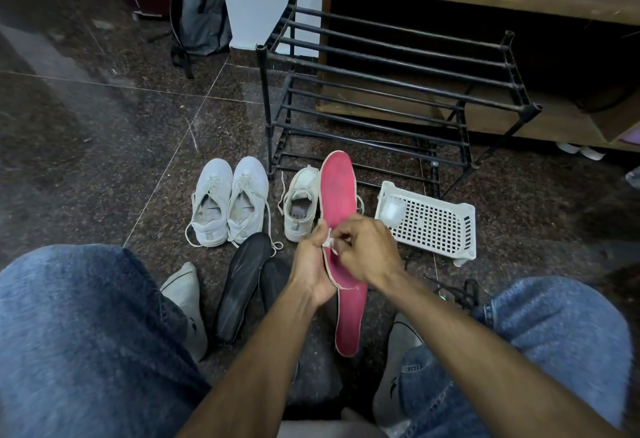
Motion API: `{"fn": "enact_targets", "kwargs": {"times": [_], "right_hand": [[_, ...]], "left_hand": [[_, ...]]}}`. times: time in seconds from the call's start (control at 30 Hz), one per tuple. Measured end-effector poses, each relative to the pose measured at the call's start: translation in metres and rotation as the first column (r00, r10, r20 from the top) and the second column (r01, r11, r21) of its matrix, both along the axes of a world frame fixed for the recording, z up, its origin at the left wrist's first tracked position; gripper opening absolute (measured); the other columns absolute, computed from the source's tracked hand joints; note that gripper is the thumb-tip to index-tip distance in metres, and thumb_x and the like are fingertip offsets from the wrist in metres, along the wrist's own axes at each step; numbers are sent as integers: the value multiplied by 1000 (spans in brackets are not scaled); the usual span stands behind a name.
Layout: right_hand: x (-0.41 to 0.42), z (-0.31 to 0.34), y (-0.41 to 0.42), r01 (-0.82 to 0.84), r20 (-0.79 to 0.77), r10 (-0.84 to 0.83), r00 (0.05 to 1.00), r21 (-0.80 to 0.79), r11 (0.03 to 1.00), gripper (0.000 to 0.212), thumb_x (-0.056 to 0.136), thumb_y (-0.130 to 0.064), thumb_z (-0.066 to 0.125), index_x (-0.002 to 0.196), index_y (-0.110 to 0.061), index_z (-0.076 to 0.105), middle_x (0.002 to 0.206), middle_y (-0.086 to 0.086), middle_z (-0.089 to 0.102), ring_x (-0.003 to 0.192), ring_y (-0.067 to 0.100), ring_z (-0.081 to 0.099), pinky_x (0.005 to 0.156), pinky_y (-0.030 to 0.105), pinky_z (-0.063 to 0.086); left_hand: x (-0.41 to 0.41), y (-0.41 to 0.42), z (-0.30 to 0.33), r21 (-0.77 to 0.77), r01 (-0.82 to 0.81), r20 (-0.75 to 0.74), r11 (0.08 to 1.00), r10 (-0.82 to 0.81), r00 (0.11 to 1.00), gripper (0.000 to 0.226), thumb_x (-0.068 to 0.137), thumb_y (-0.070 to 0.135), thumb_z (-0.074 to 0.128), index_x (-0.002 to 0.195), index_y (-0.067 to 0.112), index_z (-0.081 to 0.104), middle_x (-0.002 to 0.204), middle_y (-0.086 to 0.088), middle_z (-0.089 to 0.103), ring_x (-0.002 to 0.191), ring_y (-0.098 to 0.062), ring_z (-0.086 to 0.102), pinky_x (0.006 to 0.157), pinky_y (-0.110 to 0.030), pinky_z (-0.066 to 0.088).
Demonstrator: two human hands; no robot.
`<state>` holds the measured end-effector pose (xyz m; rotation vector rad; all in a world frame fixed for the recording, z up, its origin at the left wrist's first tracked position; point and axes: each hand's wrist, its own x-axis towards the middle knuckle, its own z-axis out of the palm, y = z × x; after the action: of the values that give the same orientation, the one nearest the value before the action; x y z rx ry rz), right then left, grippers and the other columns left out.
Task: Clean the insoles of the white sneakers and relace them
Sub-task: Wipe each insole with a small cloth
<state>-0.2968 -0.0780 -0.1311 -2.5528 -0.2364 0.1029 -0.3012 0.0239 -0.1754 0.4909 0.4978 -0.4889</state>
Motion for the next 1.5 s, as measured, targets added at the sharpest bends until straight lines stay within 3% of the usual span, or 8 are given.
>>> {"fn": "enact_targets", "kwargs": {"times": [0.23,0.53,0.73,0.9,1.07,1.27,1.37,1.5], "right_hand": [[44,4,-2,334,-52,-331,942,218,917,10,79,-14,69,78,-21,76,90,-5,74,83,16,68,77,36,57],[4,3,0,200,-197,-139,970,334,921,15,78,-10,74,72,-23,75,72,-11,72,68,9,68,71,38,58],[-15,11,10,-62,-54,62,997,3,998,16,81,-17,63,89,-25,75,96,-7,71,82,17,65,78,32,52],[15,17,8,14,83,0,997,-162,987,20,90,-21,56,104,-20,71,107,0,66,93,30,65,83,43,53],[31,16,-4,125,47,-122,991,-75,989,18,87,-21,64,102,-23,74,107,-2,70,94,24,65,83,39,54],[-6,6,-3,-40,-105,46,993,63,997,13,83,-19,68,91,-25,76,92,-10,73,81,10,66,76,35,56],[-5,9,-7,-121,-49,117,992,-80,989,15,86,-22,62,94,-26,74,100,-10,71,88,15,66,80,36,54],[15,14,-6,-65,84,95,992,-307,950,18,89,-23,52,90,-20,70,102,-3,67,89,27,65,74,37,52]], "left_hand": [[-10,-6,2,78,50,110,996,-58,992,45,96,35,47,129,6,60,113,-16,69,103,-28,66,100,-45,48],[16,10,2,24,42,148,999,-45,988,72,93,63,44,133,4,57,122,-18,63,112,-33,61,98,-46,49],[13,9,-8,54,20,119,998,-26,993,71,85,64,53,120,4,65,114,-17,63,110,-31,61,105,-46,44],[3,0,-6,14,37,114,999,-38,993,74,88,69,45,128,9,61,123,-19,63,118,-33,59,101,-47,45],[5,-1,-3,66,99,147,993,-108,983,60,85,53,57,123,7,62,106,-16,67,98,-28,64,91,-40,48],[4,7,-8,18,95,111,995,-96,989,68,92,63,42,100,4,74,95,-16,69,91,-30,68,86,-43,53],[2,6,-9,14,129,106,992,-130,986,70,92,65,40,99,4,75,95,-17,70,90,-30,69,82,-42,56],[-2,0,-3,44,123,93,991,-127,988,69,94,63,39,122,5,64,102,-17,69,92,-29,68,80,-39,56]]}}
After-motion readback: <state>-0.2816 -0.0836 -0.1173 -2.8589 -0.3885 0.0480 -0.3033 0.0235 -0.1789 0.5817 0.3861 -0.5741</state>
